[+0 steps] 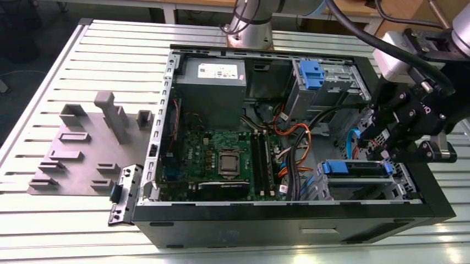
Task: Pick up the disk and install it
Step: 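Insert the first disk wire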
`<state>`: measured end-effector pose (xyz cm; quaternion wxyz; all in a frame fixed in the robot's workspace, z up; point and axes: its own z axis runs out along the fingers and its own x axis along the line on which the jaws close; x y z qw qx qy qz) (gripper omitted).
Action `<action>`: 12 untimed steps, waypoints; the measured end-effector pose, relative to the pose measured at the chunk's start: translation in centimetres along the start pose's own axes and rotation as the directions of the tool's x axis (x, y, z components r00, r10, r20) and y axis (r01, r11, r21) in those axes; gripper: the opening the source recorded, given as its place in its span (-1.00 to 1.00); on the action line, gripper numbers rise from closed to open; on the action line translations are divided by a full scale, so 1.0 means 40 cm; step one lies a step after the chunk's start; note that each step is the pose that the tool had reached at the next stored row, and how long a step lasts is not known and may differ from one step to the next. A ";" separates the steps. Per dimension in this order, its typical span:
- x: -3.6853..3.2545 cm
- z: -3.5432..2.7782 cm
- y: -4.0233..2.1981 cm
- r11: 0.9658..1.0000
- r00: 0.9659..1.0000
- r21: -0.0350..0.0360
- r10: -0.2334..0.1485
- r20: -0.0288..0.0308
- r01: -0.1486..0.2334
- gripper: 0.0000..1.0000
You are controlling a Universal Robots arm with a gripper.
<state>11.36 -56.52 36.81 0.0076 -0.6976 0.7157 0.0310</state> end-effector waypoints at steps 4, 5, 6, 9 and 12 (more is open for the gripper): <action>-0.020 0.008 0.000 1.000 1.000 0.000 0.000 0.000 0.000 -0.15; -0.023 0.010 0.000 1.000 1.000 0.000 0.000 0.000 0.000 -0.15; -0.026 0.012 -0.001 1.000 1.000 0.000 0.000 0.000 0.000 -0.15; -0.031 0.019 -0.005 1.000 1.000 -0.001 0.000 0.000 0.000 -0.15; -0.034 0.026 -0.009 1.000 1.000 -0.002 0.000 0.000 0.000 -0.15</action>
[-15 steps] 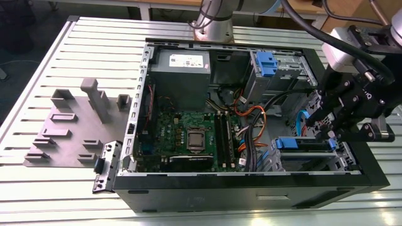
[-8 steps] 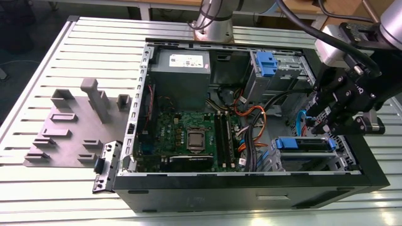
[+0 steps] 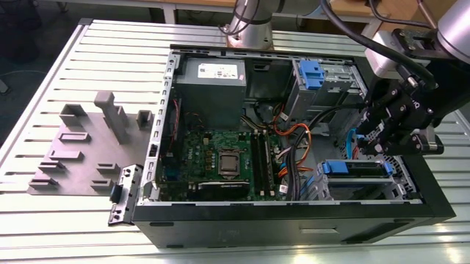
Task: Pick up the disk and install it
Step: 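Insert the first disk wire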
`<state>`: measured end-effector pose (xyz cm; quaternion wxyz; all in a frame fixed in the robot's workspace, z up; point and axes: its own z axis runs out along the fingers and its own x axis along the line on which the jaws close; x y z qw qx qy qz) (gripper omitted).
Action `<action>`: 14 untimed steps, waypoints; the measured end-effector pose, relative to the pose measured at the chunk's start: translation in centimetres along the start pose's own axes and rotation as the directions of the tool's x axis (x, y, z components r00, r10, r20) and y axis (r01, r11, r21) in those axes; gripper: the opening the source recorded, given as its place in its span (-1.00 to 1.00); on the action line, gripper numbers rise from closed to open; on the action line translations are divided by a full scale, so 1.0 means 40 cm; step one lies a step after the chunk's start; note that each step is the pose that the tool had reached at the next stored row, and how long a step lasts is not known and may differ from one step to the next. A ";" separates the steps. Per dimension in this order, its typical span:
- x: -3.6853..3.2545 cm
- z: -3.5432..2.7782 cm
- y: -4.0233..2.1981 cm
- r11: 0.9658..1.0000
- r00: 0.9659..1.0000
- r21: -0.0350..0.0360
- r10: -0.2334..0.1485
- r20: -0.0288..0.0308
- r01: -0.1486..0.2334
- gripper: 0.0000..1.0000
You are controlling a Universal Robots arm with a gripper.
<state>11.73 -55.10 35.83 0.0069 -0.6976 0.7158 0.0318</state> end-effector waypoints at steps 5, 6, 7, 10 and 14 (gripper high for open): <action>-0.003 0.009 -0.006 1.000 1.000 -0.001 0.000 0.000 0.000 -0.15; -0.003 0.010 -0.007 1.000 1.000 -0.001 0.000 0.000 0.000 -0.15; -0.003 0.010 -0.008 1.000 1.000 -0.001 0.000 0.000 0.000 -0.15; -0.003 0.016 -0.009 1.000 1.000 -0.001 0.000 0.000 0.000 -0.15; -0.003 0.016 -0.009 1.000 1.000 -0.001 0.000 0.000 0.000 -0.15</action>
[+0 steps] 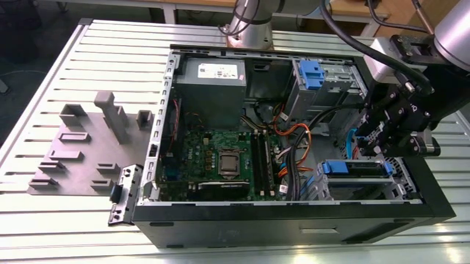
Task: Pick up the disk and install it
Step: 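Insert the first disk wire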
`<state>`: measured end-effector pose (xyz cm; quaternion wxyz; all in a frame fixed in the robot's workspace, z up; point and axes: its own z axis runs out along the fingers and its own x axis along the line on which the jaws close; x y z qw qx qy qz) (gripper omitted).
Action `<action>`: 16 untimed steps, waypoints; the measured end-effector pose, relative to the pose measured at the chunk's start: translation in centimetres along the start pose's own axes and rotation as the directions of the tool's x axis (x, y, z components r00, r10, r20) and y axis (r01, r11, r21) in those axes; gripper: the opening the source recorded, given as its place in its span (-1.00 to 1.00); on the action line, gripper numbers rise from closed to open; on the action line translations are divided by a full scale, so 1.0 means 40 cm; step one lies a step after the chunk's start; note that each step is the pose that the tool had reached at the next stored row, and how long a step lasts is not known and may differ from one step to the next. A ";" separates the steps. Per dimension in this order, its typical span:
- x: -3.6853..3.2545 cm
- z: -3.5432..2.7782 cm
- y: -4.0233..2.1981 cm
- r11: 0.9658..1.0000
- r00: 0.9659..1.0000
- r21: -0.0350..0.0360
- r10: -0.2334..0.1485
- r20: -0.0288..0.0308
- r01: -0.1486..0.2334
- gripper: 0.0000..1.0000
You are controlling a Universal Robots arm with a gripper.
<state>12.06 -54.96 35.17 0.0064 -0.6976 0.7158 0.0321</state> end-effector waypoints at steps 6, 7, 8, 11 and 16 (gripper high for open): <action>0.000 0.001 0.000 1.000 1.000 0.000 0.000 0.000 0.000 -0.31; 0.000 0.001 0.000 1.000 1.000 0.000 0.000 0.000 0.000 -0.31; 0.000 0.001 0.000 1.000 1.000 0.000 0.000 0.000 0.000 -0.44; 0.000 0.001 0.000 1.000 1.000 0.000 0.000 0.000 0.000 -0.66; 0.000 0.002 0.000 1.000 1.000 0.000 0.000 0.000 0.000 -0.68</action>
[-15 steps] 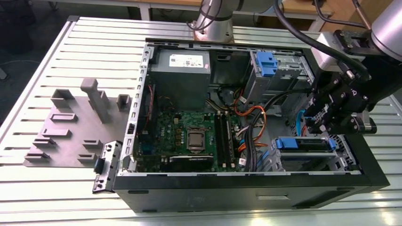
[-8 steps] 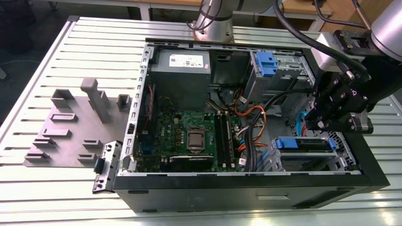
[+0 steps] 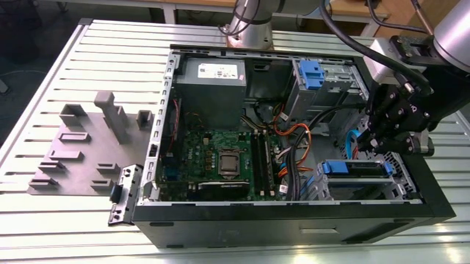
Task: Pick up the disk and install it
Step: 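Insert the first disk wire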
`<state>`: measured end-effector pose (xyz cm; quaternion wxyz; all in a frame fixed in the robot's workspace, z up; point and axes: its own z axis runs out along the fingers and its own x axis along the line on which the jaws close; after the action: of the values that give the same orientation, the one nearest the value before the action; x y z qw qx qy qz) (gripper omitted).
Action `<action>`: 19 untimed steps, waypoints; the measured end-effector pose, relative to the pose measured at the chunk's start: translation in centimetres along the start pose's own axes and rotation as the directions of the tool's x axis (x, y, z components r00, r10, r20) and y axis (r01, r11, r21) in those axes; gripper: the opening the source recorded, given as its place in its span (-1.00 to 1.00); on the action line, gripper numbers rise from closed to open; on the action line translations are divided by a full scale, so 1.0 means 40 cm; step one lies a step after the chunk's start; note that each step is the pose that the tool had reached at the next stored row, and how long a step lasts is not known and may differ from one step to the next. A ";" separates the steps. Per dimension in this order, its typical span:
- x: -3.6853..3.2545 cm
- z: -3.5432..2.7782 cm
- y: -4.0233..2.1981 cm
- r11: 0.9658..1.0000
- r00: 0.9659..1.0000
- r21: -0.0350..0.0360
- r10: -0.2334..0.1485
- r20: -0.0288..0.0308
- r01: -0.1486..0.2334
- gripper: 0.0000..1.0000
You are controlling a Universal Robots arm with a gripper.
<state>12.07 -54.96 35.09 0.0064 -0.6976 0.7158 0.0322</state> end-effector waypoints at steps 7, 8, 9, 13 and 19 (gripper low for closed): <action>0.010 0.000 0.000 1.000 1.000 0.000 0.000 0.000 0.000 -0.68; 0.013 0.000 0.000 1.000 1.000 0.000 0.000 0.000 0.000 -0.68; 0.016 0.000 0.000 1.000 1.000 0.000 0.000 0.000 0.000 -0.68; 0.027 0.000 -0.001 1.000 1.000 0.000 0.000 0.003 0.000 -0.68; 0.042 0.005 -0.001 1.000 1.000 -0.001 -0.001 0.023 0.001 -0.68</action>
<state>12.08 -56.63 34.81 0.0145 -0.6974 0.7154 0.0404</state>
